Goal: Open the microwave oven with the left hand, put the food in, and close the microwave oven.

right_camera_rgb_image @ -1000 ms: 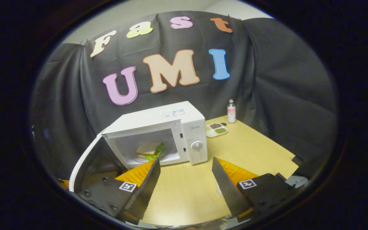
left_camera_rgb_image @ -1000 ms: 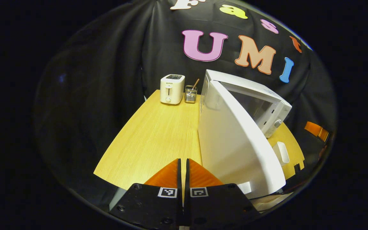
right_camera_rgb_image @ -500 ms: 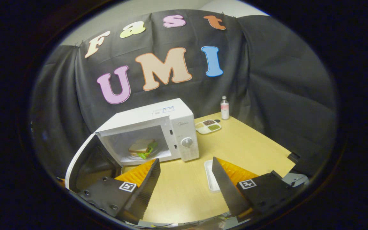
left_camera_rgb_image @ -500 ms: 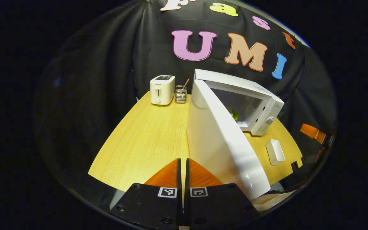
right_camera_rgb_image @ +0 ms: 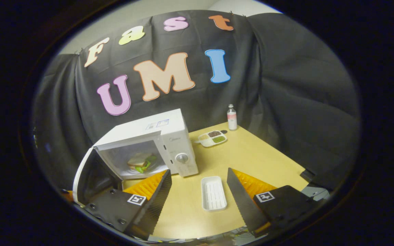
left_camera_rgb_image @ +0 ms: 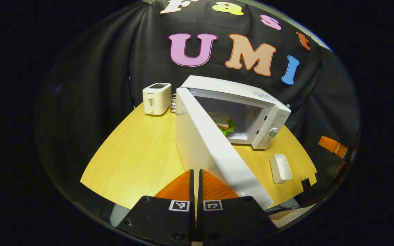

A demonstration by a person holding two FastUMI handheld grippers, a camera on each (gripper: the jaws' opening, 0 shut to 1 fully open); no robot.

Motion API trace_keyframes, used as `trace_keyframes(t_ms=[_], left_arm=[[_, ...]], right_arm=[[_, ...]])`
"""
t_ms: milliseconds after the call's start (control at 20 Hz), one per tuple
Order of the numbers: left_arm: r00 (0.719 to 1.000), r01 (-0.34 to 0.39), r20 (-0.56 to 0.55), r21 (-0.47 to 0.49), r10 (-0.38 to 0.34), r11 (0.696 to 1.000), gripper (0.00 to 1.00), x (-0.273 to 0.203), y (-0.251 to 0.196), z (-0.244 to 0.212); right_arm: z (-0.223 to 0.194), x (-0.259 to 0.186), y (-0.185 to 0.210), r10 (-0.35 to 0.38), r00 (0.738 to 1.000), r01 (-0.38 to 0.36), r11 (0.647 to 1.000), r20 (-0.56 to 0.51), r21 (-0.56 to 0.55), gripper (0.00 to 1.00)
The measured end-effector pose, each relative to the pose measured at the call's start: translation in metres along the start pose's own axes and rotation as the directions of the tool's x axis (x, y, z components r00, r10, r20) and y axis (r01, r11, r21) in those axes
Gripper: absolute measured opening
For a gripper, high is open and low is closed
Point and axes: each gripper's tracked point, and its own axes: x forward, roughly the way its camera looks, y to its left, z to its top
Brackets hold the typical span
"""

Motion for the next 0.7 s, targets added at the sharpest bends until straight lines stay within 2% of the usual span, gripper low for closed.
trace_keyframes(t_ms=[50, 100, 250, 300, 350, 500, 550, 600, 700], left_arm=[[1.000, 0.003, 0.005, -0.003, -0.003, 1.000, 0.01, 0.005, -0.011, 0.002], [1.000, 0.004, 0.012, -0.009, -0.004, 1.000, 0.01, 0.009, -0.021, 0.004], [1.000, 0.019, 0.017, -0.018, -0.019, 1.000, 0.01, 0.025, -0.053, 0.009], [0.999, 0.028, 0.023, -0.020, -0.027, 0.999, 0.01, 0.030, -0.064, 0.010], [0.999, 0.037, 0.029, -0.017, -0.036, 0.999, 0.01, 0.035, -0.075, 0.013], [0.998, 0.053, 0.043, 0.022, -0.054, 0.998, 0.01, 0.052, -0.104, 0.019], [0.997, 0.058, 0.045, 0.034, -0.060, 0.998, 0.01, 0.058, -0.112, 0.021], [0.997, 0.067, 0.046, 0.042, -0.069, 0.997, 0.01, 0.064, -0.122, 0.024], [0.993, 0.095, 0.061, 0.054, -0.098, 0.994, 0.01, 0.074, -0.142, 0.033]], right_arm=[[0.005, 0.002, -0.005, 0.002, 1.000, -0.002, 1.000, 0.009, -0.005, 1.00], [0.008, 0.004, -0.008, 0.011, 1.000, -0.011, 1.000, 0.013, -0.011, 0.92], [0.007, 0.012, -0.015, 0.040, 0.999, -0.041, 0.998, -0.008, -0.040, 0.92], [0.009, 0.013, -0.017, 0.052, 0.999, -0.052, 0.997, -0.007, -0.049, 1.00], [0.014, 0.014, -0.018, 0.062, 0.998, -0.062, 0.996, 0.000, -0.059, 0.92], [0.024, 0.020, -0.017, 0.103, 0.994, -0.100, 0.991, 0.027, -0.093, 0.92], [0.027, 0.023, -0.016, 0.116, 0.993, -0.112, 0.988, 0.031, -0.107, 0.99], [0.028, 0.026, -0.015, 0.127, 0.991, -0.123, 0.986, 0.031, -0.117, 0.92], [0.031, 0.030, -0.018, 0.141, 0.990, -0.136, 0.983, 0.031, -0.127, 0.92]])
